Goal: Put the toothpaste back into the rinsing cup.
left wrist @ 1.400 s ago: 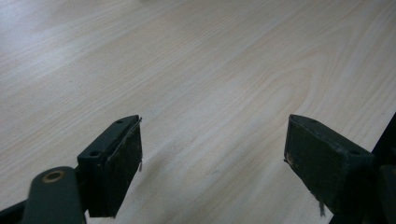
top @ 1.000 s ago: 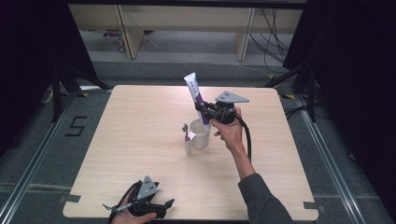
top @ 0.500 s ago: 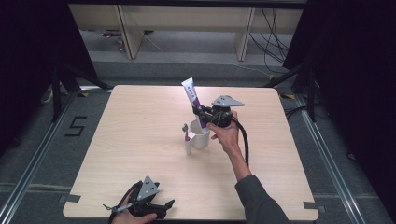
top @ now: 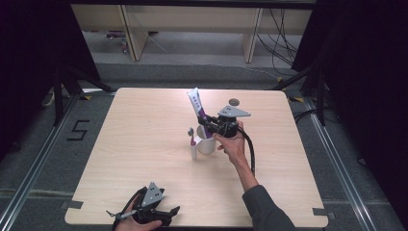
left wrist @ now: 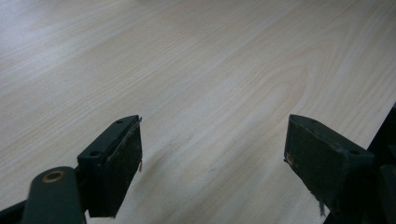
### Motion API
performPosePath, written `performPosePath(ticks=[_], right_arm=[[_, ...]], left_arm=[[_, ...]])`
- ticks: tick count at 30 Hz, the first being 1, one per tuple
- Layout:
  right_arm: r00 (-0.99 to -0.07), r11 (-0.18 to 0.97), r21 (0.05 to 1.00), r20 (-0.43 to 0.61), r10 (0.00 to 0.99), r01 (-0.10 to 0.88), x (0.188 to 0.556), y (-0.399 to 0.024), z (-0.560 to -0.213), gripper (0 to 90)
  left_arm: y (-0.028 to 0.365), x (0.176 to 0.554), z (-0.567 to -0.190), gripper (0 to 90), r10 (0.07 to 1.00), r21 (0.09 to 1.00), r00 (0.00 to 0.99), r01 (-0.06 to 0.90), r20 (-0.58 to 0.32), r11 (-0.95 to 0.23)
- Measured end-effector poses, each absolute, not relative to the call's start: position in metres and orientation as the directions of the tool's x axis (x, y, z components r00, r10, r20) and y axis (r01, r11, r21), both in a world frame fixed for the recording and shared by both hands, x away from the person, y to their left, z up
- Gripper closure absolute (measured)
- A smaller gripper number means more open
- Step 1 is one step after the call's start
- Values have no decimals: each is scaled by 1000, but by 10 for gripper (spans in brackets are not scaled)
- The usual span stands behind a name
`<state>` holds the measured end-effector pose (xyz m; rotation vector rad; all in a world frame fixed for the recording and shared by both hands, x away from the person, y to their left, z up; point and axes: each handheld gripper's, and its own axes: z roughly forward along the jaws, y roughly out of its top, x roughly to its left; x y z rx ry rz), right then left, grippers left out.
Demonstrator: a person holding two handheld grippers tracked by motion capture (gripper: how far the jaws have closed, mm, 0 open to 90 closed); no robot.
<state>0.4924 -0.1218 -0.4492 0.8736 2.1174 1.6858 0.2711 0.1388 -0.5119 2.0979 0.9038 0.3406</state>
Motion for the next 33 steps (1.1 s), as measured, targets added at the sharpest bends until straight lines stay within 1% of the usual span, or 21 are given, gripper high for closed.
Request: performPosePath(ticks=[4, 5, 8, 9, 12, 14, 16, 19, 22, 23, 25, 26, 27, 31, 32, 33], right_arm=[[-770, 125, 948, 155, 619, 291, 490, -120, -452, 772], [-775, 149, 945, 140, 617, 290, 490, -118, -454, 772], [-771, 159, 944, 130, 623, 288, 489, -117, -454, 771], [-779, 177, 946, 110, 617, 273, 490, -117, -455, 771], [-773, 179, 940, 122, 623, 292, 488, -117, -457, 771], [-773, 184, 940, 115, 624, 289, 488, -117, -458, 771], [-788, 194, 945, 95, 608, 264, 490, -118, -460, 772], [-778, 198, 936, 111, 619, 291, 486, -119, -462, 773], [-785, 223, 937, 80, 614, 270, 486, -122, -464, 774], [-782, 214, 934, 99, 615, 286, 484, -123, -465, 773], [-786, 221, 935, 88, 611, 276, 485, -124, -466, 774], [-781, 219, 930, 101, 617, 294, 483, -124, -466, 773], [-780, 242, 928, 76, 621, 283, 482, -125, -468, 773], [-775, 257, 923, 65, 629, 286, 480, -127, -472, 770], [-773, 251, 925, 68, 631, 286, 480, -128, -474, 768], [-766, 228, 925, 95, 635, 303, 479, -129, -475, 763]], left_arm=[[139, 271, -512, 189, 701, 768, 710, 484, -63, -420], [139, 271, -512, 189, 701, 767, 711, 483, -63, -421], [139, 271, -511, 189, 702, 768, 709, 483, -62, -420], [139, 271, -512, 189, 701, 767, 710, 484, -63, -421], [139, 271, -512, 189, 701, 767, 711, 483, -63, -422], [139, 271, -512, 189, 701, 767, 710, 484, -63, -421], [139, 271, -512, 189, 701, 767, 710, 485, -64, -421], [140, 271, -512, 189, 699, 766, 713, 481, -59, -427], [139, 271, -512, 189, 696, 766, 716, 480, -60, -427], [139, 270, -512, 189, 697, 765, 715, 481, -59, -428], [139, 271, -512, 189, 695, 768, 716, 479, -61, -426], [139, 271, -512, 189, 695, 767, 716, 479, -61, -426], [139, 271, -512, 189, 695, 766, 716, 480, -60, -428], [139, 271, -513, 189, 698, 768, 714, 478, -57, -426], [139, 271, -513, 189, 697, 768, 715, 478, -58, -427], [139, 270, -512, 189, 698, 763, 714, 481, -55, -432]])
